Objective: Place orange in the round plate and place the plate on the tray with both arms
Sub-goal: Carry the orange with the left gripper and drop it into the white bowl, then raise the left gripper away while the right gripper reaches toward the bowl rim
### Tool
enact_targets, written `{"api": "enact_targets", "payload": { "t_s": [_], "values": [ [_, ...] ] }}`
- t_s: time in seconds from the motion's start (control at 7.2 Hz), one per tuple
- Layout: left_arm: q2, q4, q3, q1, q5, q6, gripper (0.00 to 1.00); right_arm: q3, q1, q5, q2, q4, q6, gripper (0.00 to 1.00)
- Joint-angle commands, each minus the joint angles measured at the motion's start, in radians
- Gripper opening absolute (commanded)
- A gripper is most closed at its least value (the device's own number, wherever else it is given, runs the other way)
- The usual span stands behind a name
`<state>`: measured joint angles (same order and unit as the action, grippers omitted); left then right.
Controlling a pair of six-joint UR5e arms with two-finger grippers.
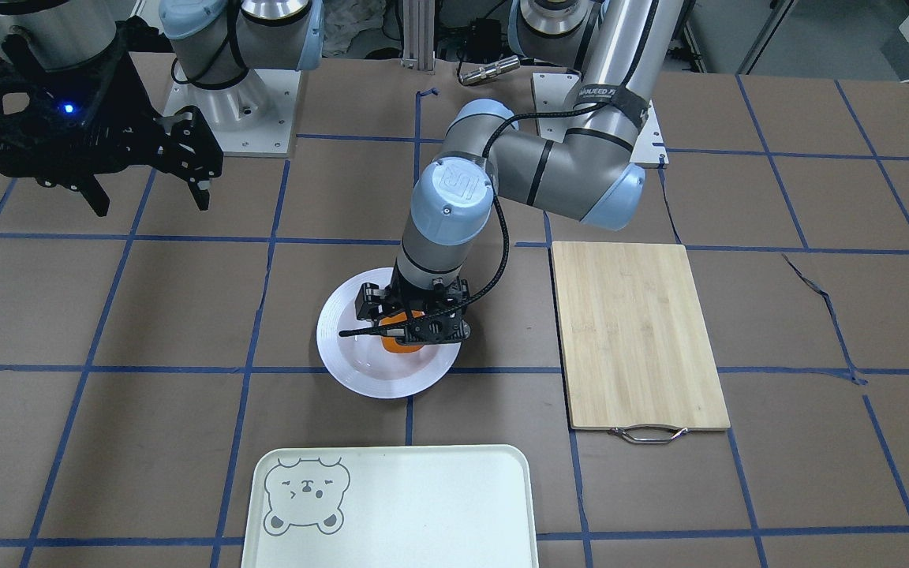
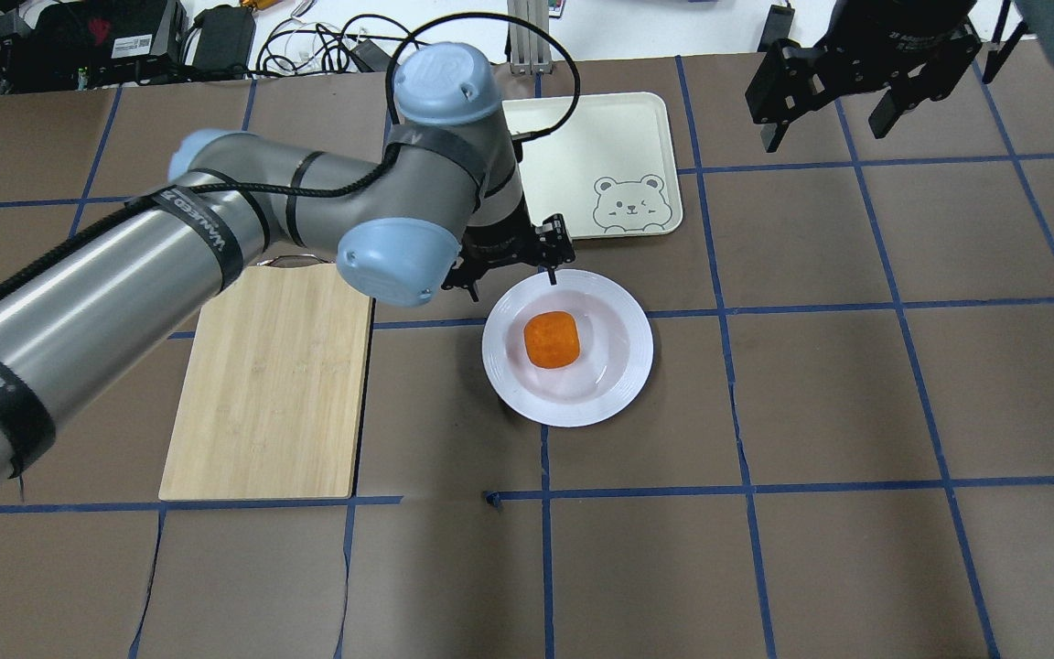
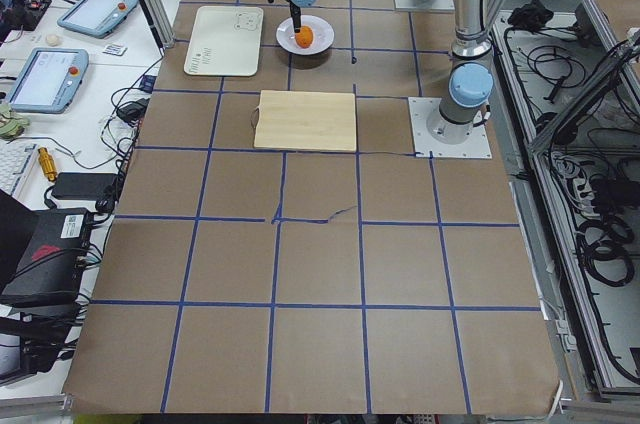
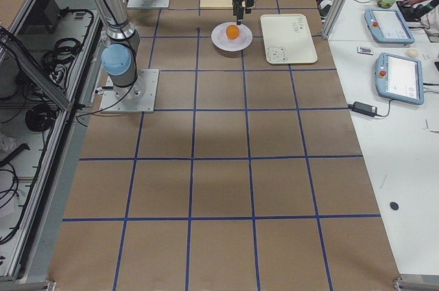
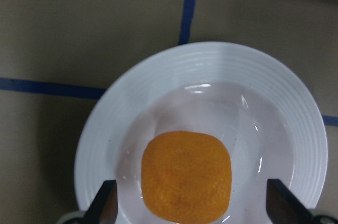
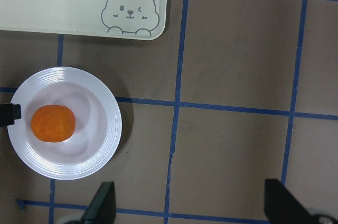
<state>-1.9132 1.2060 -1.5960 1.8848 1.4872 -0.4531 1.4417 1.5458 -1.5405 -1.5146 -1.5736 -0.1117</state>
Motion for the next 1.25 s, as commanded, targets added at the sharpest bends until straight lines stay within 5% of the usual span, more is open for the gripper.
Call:
{"api": "enact_targets", "payload": {
  "t_s": [0.0,0.56,0.83,1.11],
  "values": [
    [0.133,0.182,0.062,-0.042,0.018,0.138,1.00,0.034,-0.024,0.083,0.042,-0.011,0.010,1.00],
    [0.370,0.345,0.038,-0.102,0.051,0.313,1.00,0.343,-0.030,0.303,0.063,-0.356,0.018,0.99],
    [0.387,0.333,0.010,-0.218,0.053,0.439,1.00,0.571,-0.036,0.414,0.080,-0.645,0.026,1.00],
    [0.385,0.333,0.037,-0.268,0.054,0.436,1.00,0.681,-0.033,0.491,0.181,-0.907,0.055,1.00]
  ]
}}
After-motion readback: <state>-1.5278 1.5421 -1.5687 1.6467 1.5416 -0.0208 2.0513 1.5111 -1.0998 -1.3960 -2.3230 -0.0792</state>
